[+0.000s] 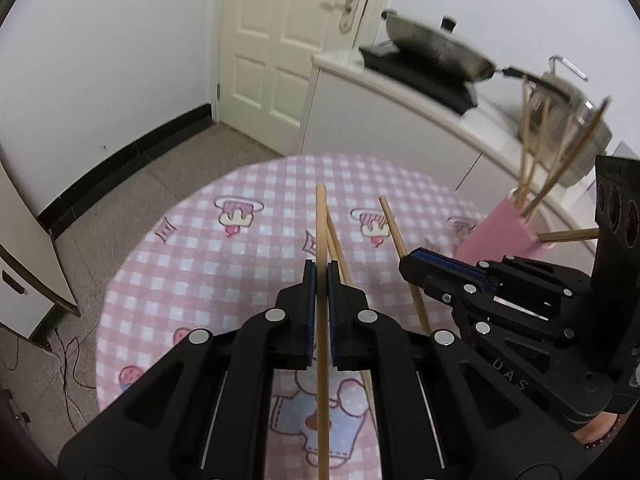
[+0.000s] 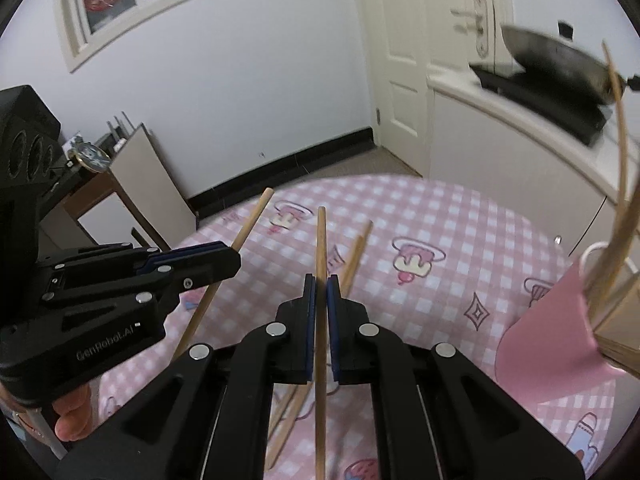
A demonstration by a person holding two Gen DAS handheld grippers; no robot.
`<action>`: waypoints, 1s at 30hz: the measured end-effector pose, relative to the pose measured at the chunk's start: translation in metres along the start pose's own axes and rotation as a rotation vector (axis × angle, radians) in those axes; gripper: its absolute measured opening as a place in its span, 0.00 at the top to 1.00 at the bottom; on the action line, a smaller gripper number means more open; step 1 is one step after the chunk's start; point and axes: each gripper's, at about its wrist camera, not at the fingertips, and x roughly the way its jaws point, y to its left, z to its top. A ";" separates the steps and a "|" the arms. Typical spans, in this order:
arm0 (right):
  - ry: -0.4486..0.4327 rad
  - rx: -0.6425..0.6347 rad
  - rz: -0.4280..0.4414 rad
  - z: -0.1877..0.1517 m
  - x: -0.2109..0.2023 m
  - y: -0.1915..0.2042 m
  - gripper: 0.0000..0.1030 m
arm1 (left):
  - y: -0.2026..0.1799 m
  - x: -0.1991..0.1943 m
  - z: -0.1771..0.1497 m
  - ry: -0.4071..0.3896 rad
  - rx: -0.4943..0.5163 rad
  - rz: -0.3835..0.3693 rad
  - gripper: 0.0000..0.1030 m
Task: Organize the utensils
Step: 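Lift the chopstick upright with the right tool toward the pink cup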
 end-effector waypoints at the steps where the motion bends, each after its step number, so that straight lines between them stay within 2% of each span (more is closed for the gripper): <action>1: -0.015 -0.006 0.003 0.000 -0.007 0.003 0.96 | -0.001 -0.007 0.000 -0.009 -0.002 -0.009 0.94; 8: -0.074 -0.033 0.021 -0.002 -0.038 0.015 0.96 | -0.004 -0.044 -0.006 -0.081 -0.015 -0.053 0.94; 17: -0.122 -0.065 0.026 -0.008 -0.070 0.023 0.96 | -0.016 -0.064 -0.013 -0.111 -0.001 -0.047 0.94; 21: -0.150 -0.081 0.027 -0.010 -0.088 0.023 0.96 | -0.028 -0.087 -0.016 -0.167 0.034 -0.039 0.94; 30: -0.226 -0.104 0.010 -0.009 -0.141 0.017 0.96 | -0.070 -0.134 -0.008 -0.292 0.097 -0.111 0.94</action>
